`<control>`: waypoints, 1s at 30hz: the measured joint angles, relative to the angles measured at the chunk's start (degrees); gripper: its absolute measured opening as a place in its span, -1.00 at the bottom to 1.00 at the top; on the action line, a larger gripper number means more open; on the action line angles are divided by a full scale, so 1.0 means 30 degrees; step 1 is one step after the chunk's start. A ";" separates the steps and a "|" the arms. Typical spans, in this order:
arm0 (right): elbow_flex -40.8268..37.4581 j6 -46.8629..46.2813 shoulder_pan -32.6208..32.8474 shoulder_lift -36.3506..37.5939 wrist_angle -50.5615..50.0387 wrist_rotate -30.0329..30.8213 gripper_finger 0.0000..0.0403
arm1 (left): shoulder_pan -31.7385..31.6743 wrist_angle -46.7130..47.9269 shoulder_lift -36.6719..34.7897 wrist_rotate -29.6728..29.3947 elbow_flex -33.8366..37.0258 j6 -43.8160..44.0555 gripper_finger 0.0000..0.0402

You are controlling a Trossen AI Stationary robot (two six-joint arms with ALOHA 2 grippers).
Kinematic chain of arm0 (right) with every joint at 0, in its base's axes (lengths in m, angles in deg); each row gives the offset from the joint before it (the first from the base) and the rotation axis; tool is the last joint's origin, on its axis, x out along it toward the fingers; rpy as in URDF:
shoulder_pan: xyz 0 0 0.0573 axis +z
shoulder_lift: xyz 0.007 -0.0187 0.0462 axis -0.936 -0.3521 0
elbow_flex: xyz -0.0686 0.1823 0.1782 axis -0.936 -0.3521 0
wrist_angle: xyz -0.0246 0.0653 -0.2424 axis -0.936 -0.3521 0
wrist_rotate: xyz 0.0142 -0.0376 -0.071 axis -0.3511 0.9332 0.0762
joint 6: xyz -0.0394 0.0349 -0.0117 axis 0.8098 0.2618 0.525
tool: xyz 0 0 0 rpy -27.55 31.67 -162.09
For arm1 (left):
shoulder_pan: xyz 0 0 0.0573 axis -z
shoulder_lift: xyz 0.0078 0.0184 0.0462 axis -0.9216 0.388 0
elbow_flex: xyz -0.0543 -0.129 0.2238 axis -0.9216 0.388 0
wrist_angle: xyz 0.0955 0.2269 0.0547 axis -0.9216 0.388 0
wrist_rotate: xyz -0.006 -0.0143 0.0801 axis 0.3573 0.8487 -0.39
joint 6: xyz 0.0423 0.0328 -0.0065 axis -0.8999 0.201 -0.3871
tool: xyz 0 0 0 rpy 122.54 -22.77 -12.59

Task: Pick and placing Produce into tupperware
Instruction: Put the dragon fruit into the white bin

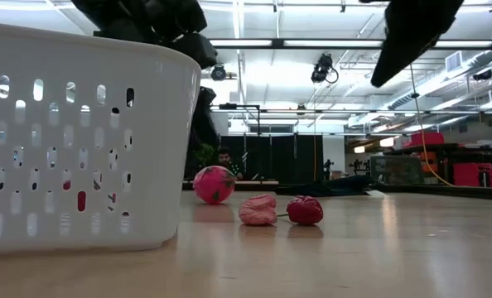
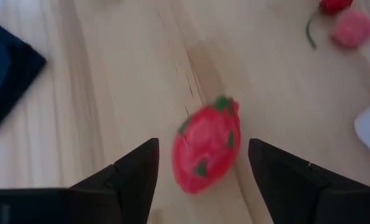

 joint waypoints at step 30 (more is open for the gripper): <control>-1.0941 0.0284 -0.0007 0.9398 1.0926 0.0634 -0.21 | -0.0364 -0.1892 0.2294 0.0007 0.0000 -0.1926 0.40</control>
